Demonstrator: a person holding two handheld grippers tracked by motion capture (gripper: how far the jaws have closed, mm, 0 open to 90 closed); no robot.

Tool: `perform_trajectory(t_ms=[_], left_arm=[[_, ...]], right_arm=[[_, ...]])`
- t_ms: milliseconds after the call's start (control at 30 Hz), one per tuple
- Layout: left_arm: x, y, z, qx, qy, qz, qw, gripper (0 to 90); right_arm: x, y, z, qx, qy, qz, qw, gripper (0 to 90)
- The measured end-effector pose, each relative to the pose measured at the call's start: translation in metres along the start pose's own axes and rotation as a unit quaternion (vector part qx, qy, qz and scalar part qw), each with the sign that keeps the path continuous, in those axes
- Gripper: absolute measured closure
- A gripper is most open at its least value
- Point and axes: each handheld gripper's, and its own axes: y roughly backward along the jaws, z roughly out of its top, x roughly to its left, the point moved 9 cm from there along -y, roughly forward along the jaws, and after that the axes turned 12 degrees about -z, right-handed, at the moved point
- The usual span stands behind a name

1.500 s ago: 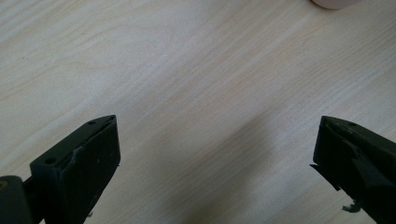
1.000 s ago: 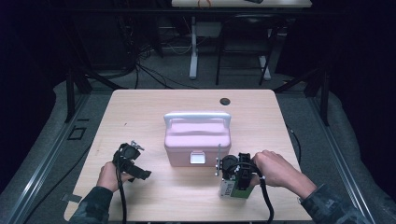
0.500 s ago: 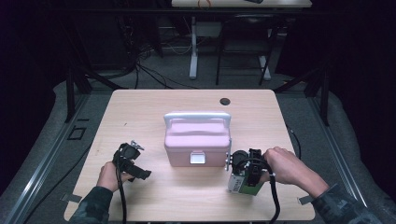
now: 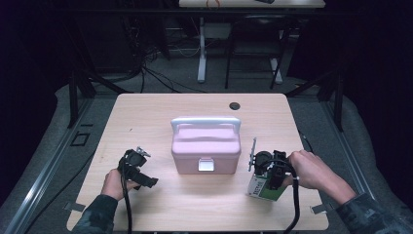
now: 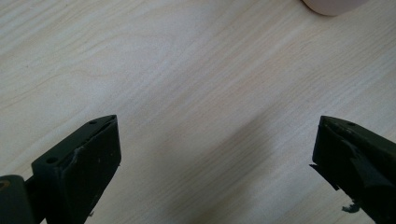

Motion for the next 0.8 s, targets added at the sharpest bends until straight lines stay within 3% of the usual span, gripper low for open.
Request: perform_trajectory(t_ms=[800], left_arm=[[0.000, -0.001, 0.001, -0.003, -0.004, -0.003, 1.0000, 1.2]], right_arm=[[-0.042, -0.001, -0.030, 0.015, -0.063, -0.004, 0.9979, 63.3]])
